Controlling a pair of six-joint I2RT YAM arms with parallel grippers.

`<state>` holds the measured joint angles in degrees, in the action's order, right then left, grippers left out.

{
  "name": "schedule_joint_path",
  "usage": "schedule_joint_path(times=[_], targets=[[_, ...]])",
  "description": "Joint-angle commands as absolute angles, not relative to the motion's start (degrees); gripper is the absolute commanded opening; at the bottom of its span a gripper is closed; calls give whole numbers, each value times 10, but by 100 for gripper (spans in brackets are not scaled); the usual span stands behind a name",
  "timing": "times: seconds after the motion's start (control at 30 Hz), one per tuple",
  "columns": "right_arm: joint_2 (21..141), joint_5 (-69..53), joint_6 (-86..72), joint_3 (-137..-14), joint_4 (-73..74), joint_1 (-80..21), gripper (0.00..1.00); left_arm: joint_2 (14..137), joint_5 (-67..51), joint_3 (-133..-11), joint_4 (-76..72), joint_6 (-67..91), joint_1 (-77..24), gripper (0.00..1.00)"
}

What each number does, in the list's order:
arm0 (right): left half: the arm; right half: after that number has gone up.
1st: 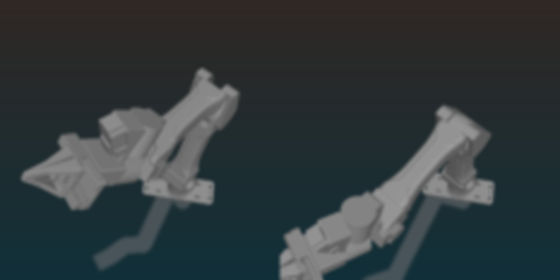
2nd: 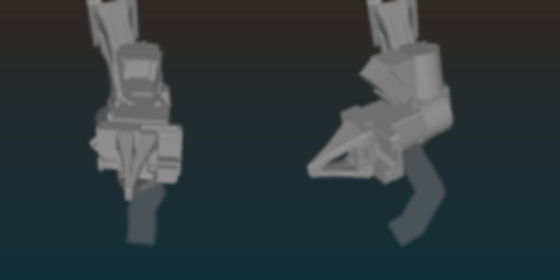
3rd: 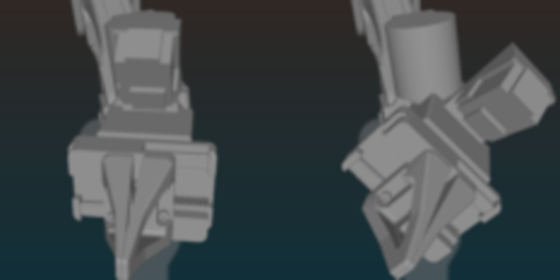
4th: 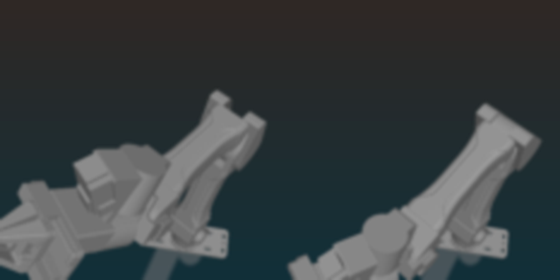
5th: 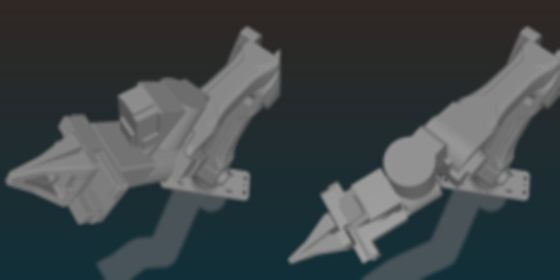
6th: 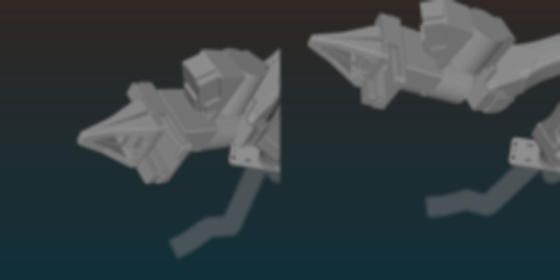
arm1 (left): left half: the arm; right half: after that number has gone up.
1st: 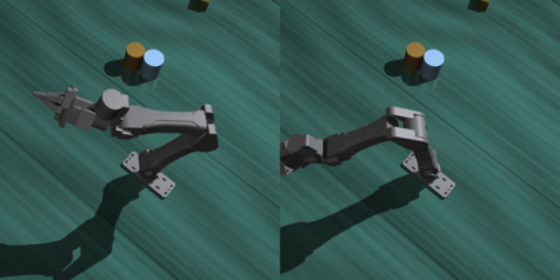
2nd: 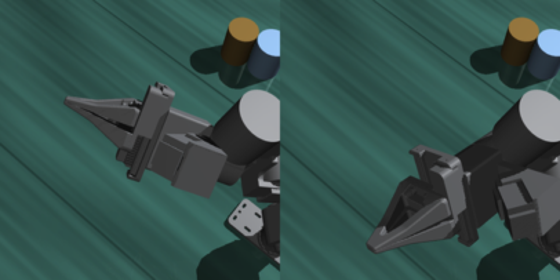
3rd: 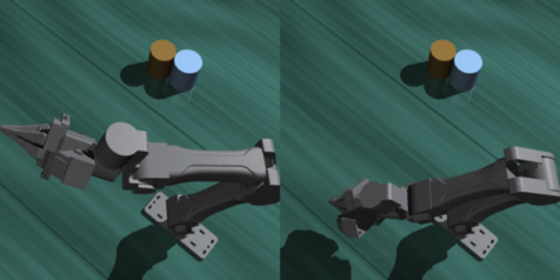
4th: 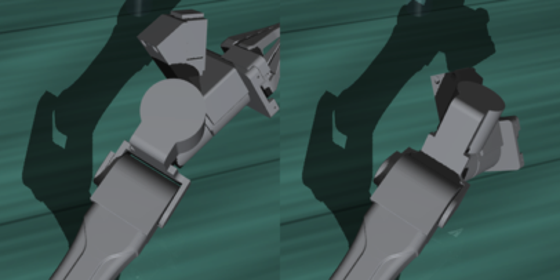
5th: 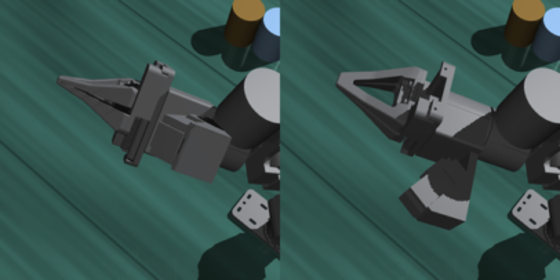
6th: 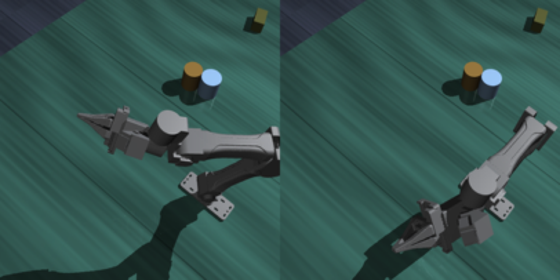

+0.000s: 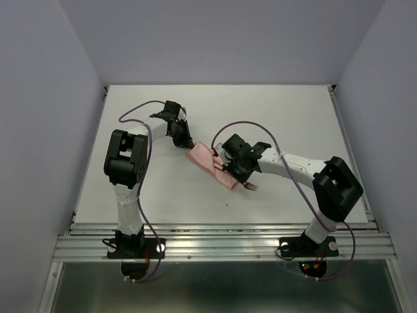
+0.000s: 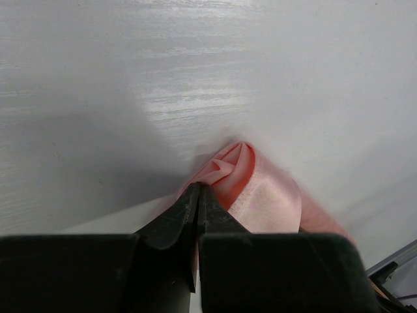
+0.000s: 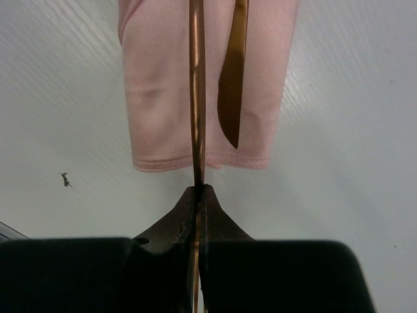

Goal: Fold the napkin into a case and place the utensils inside
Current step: Stuff the fork into the folded napkin.

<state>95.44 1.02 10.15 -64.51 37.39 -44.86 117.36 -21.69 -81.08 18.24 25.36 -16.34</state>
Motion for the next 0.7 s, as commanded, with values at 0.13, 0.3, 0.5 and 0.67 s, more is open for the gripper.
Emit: schedule_joint_path(times=[0.13,0.3,0.5,0.67], targets=[[1015,7,45,-749,408,-464,1,1140,-217,-805,186,246,-161,11],[1055,14,11,-797,421,-469,1,1139,-216,-808,190,243,-161,11],[1080,13,-21,-835,408,-480,1,1142,-219,-809,190,242,-161,11],[1096,8,-32,-846,391,-480,1,1141,-221,-805,187,242,-161,11]])
